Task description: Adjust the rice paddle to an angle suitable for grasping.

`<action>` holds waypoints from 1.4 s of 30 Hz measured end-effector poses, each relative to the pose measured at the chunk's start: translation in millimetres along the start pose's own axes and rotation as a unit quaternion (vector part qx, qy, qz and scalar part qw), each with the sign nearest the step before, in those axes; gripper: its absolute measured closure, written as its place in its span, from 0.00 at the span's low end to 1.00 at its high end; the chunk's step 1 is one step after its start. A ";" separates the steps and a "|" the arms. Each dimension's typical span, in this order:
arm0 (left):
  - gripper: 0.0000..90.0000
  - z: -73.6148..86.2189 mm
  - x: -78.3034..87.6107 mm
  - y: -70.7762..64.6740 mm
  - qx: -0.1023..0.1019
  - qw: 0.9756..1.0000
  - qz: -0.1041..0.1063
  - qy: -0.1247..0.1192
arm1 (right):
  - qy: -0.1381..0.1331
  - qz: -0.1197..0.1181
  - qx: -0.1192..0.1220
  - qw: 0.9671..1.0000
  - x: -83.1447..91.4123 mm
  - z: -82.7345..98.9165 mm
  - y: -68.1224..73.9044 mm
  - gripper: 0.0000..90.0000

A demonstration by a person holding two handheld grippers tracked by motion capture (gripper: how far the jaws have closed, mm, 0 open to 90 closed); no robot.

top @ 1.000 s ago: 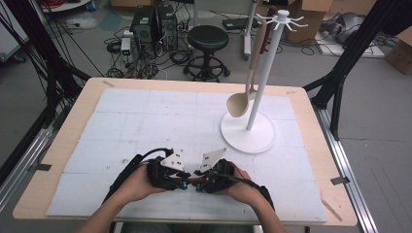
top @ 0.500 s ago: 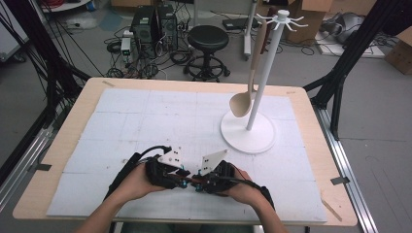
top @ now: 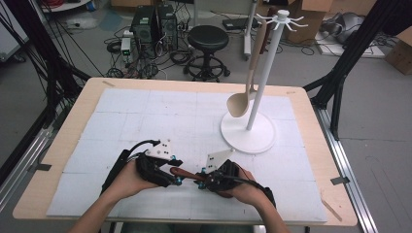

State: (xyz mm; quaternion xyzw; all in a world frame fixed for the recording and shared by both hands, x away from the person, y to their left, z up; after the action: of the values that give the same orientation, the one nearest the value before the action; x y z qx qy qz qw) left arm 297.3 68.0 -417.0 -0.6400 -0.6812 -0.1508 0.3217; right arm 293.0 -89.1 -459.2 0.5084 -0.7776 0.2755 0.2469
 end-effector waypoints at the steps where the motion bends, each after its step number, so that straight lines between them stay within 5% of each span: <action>1: 0.50 0.4 1.5 1.1 0.002 1.000 -0.004 -0.002 | -0.003 0.001 0.001 1.000 0.7 -0.2 -0.3 0.82; 11: 0.46 -0.9 9.7 3.9 0.022 0.999 -0.011 -0.032 | -0.028 0.017 -0.015 0.999 7.0 -7.8 -1.7 0.82; 22: 0.58 -5.2 16.0 3.4 0.040 0.997 0.002 -0.062 | -0.054 0.047 -0.034 0.997 5.2 -20.1 -3.7 0.83; 32: 0.60 -6.8 16.4 6.2 0.053 0.996 -0.010 -0.071 | -0.061 0.068 -0.038 0.995 -0.8 -26.5 -1.1 0.83; 42: 0.65 -8.5 18.2 6.8 0.061 0.995 -0.004 -0.083 | -0.065 0.059 -0.061 0.994 0.8 -28.3 -0.7 0.80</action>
State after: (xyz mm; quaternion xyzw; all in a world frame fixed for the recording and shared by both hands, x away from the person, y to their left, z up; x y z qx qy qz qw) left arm 306.4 77.8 -400.5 -0.6267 -0.7161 -0.0564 0.3021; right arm 296.3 -70.6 -437.9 0.4625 -0.8361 0.2080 0.2092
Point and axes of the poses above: each handheld gripper's, and its own axes: x roughly backward along the jaws, z roughly out of its underside, y roughly to its left, the point moved 6 cm from there along -x, roughly forward along the jaws, and after that the axes turned 13 degrees about z, right-handed, at the moved point
